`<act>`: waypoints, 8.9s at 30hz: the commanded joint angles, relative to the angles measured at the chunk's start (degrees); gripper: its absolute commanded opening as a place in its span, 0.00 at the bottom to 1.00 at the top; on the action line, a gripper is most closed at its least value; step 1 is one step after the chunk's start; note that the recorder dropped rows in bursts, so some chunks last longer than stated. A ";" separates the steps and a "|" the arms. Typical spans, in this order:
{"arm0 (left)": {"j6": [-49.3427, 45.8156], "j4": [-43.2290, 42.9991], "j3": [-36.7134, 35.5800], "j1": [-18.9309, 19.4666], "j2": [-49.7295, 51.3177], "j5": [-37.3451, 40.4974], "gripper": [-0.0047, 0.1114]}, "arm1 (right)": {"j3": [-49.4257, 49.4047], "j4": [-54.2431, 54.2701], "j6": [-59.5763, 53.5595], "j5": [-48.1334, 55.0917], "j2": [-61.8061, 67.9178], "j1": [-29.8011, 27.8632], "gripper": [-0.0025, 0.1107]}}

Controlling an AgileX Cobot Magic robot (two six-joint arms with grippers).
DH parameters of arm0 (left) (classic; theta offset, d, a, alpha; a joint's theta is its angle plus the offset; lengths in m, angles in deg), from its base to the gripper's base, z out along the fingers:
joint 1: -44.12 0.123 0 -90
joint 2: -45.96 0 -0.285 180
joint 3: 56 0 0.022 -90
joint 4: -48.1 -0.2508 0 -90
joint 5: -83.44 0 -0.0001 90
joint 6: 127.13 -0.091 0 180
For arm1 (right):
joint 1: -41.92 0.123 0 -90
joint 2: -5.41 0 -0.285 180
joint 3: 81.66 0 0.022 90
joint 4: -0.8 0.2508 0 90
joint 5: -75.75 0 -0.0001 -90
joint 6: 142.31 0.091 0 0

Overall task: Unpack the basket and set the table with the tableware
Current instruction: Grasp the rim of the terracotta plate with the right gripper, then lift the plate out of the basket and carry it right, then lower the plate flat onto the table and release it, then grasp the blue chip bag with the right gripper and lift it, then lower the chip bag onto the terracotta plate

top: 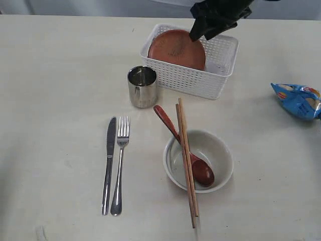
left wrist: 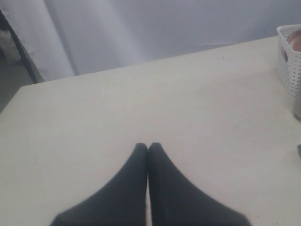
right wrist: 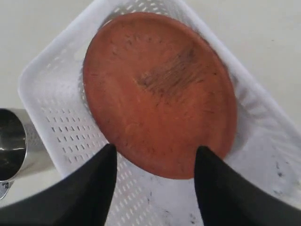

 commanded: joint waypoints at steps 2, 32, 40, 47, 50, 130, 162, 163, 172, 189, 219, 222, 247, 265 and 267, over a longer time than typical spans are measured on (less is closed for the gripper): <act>0.38 -0.37 -0.15 -0.40 -0.22 -0.58 0.04 | 0.13 0.24 -2.79 -1.32 2.97 -0.08 0.46; 0.38 -0.37 -0.15 -0.40 -0.22 -0.58 0.04 | 0.13 -0.01 -1.60 -5.00 9.15 -0.08 0.25; 0.38 -0.37 -0.15 -0.40 -0.22 -0.58 0.04 | 0.13 -0.01 -4.03 -2.85 7.96 -0.08 0.02; 0.38 -0.37 -0.15 -0.40 -0.22 -0.58 0.04 | 0.13 -0.01 -3.91 -5.70 3.20 -0.08 0.02; 0.38 -0.37 -0.15 -0.40 -0.22 -0.58 0.04 | 0.13 -0.38 -3.91 -6.26 1.12 -0.08 0.02; 0.38 0.15 -0.15 -0.40 -0.22 -0.58 0.04 | -24.13 -3.19 14.97 -3.44 -7.97 -10.66 0.02; 0.38 0.15 -0.15 -0.40 -0.22 -0.58 0.04 | -24.63 -2.62 11.60 -3.99 -5.75 -7.43 0.37; 0.38 0.15 -0.15 -0.40 -0.22 -0.58 0.04 | -24.63 -2.62 11.60 -4.09 -5.75 -7.43 0.42; 0.38 0.15 -0.15 -0.40 -0.22 -0.58 0.04 | -21.88 -10.59 13.54 -0.97 -9.13 -7.51 0.43; 0.38 0.15 -0.15 -0.40 -0.22 -0.58 0.04 | -22.59 -37.12 31.77 5.33 -16.54 -7.51 0.59; 0.38 0.15 -0.15 -0.40 -0.22 -0.58 0.04 | -31.29 -41.13 30.89 -0.80 -9.72 -7.51 0.10; 0.38 0.15 -0.15 -0.40 -0.22 -0.58 0.04 | -31.29 -40.69 30.49 0.33 -10.22 -7.40 0.02; 0.38 0.15 -0.15 -0.40 -0.22 -0.58 0.04 | -24.57 -32.74 29.99 -7.20 -12.03 20.46 0.02; 0.38 0.15 -0.15 -0.40 -0.22 -0.58 0.04 | -24.57 -41.49 34.74 -7.21 -12.14 20.64 0.45; 0.38 0.15 -0.15 -0.40 -0.22 -0.58 0.04 | -24.57 -43.24 35.90 -7.21 -13.00 20.64 0.45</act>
